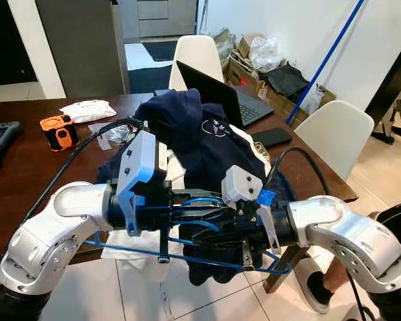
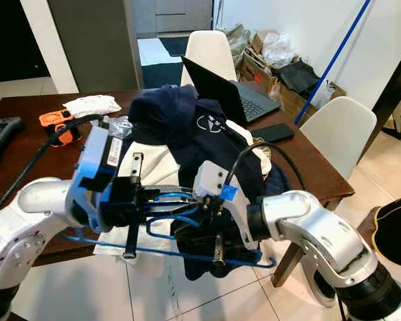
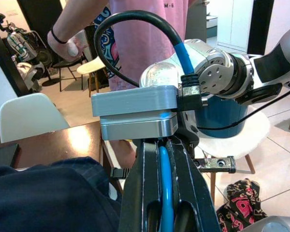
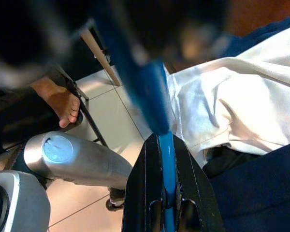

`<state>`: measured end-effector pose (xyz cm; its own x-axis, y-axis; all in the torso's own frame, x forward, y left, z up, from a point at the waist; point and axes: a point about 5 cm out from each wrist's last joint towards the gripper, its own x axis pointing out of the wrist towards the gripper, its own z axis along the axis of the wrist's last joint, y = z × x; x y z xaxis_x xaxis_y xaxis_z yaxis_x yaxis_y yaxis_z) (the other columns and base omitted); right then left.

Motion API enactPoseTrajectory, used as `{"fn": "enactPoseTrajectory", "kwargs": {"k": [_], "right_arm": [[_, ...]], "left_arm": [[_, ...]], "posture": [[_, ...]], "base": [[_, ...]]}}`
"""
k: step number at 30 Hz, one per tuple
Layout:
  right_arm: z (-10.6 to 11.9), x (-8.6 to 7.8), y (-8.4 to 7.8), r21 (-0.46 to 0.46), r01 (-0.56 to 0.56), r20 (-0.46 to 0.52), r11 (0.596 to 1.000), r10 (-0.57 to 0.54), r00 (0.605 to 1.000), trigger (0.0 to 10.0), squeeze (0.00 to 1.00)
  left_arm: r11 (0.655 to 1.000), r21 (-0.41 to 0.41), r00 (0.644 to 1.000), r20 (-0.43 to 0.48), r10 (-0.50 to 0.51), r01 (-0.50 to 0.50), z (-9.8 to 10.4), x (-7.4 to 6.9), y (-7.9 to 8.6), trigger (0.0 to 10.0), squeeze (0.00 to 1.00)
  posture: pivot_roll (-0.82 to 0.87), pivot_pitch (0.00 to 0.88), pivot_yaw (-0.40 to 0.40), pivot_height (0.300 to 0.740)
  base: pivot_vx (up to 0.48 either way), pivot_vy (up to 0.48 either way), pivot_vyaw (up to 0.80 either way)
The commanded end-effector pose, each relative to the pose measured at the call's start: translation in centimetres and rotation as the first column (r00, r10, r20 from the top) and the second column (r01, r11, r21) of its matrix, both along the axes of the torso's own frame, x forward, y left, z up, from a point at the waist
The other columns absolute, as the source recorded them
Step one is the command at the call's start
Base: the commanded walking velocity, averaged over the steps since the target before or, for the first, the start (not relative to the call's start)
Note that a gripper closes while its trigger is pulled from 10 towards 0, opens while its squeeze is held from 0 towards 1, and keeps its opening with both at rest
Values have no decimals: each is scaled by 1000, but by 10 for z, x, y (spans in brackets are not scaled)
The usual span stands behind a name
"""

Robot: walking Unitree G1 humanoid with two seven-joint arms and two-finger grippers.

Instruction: Hang hanger

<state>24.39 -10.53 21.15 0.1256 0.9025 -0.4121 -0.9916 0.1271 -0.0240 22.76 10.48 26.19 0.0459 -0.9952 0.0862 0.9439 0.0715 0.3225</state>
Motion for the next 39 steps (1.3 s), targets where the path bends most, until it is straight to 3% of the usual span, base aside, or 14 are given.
{"fn": "enactPoseTrajectory", "kwargs": {"k": [1, 4, 5, 7, 16, 21, 29, 33, 34, 35, 36, 37, 38, 39], "right_arm": [[1, 0, 1, -10, 11, 4, 1000, -11, 1000, 0, 0], [1, 1, 1, -12, 17, 6, 1000, -16, 1000, 0, 0], [1, 1, 0, -14, 20, 8, 1000, -20, 1000, 0, 0], [1, 2, 0, -14, 22, 10, 1000, -22, 1000, 0, 0], [3, 2, -3, -9, 14, 30, 1000, -14, 999, 0, 0], [5, 1, -14, -19, 9, 37, 1000, -8, 999, 0, 0], [14, -9, -44, -26, -28, 34, 999, 29, 999, 0, 0], [15, -7, -52, -29, -6, 39, 1000, 7, 999, 0, 0], [15, 0, -65, -32, 84, 54, 996, -82, 995, 0, 0], [15, 0, -65, -32, 84, 54, 996, -82, 995, 0, 0], [13, 11, -82, -37, 205, 76, 978, -202, 976, 0, 0], [13, 11, -82, -37, 205, 76, 978, -202, 976, 0, 0], [9, 20, -101, -32, 328, 89, 944, -324, 942, 0, 0], [9, 20, -101, -32, 328, 89, 944, -324, 942, 0, 0]], "left_arm": [[999, 1, 998, 29, -49, 49, 3, -4, -4, 10000, 0], [997, -6, 997, -20, -80, 80, 3, -5, -3, 10000, 0], [995, -17, 993, -64, -97, 96, 3, -5, -2, 10000, 949], [994, -25, 990, -91, -110, 108, 4, -5, -1, 10000, 1000], [989, -39, 980, -138, -147, 143, 4, -8, 6, 10000, 1000], [988, -41, 973, -170, -156, 151, 4, -9, 21, 10000, 1000], [998, 56, 974, -227, -3, 16, -13, -1, 55, 10000, 1000], [998, 64, 971, -238, 31, -16, -15, 0, 61, 10000, 1000], [993, 61, 967, -229, 111, -99, -18, 6, 68, 10000, 1000], [993, 61, 967, -229, 111, -99, -18, 6, 68, 10000, 1000], [979, 41, 955, -216, 206, -202, -21, 14, 74, 10000, 1000], [979, 41, 955, -216, 206, -202, -21, 14, 74, 10000, 1000], [951, 6, 926, -223, 304, -310, -26, 23, 79, 10000, 463], [951, 6, 926, -223, 304, -310, -26, 23, 79, 10000, 463]], "posture": [[-23, 0, -37, 740], [-24, 0, -36, 740], [-24, 0, -36, 740], [-24, 0, -36, 740], [-24, 0, -37, 740], [-23, 0, -36, 740], [-18, 0, -36, 740], [-18, 0, -36, 740], [-12, 0, -34, 740], [-12, 0, -34, 740], [-11, 0, -34, 740], [-11, 0, -34, 740], [-10, 0, -31, 740], [-10, 0, -31, 740]], "base": [[0, 0, 0], [0, 0, 0], [0, 0, 0], [0, 0, 0], [0, 0, 0], [0, 0, 0], [0, 0, 0], [0, 0, 0], [0, 0, 0], [0, 0, 0], [0, 0, 0], [0, 0, 0], [0, 0, 0], [0, 0, 0]]}}
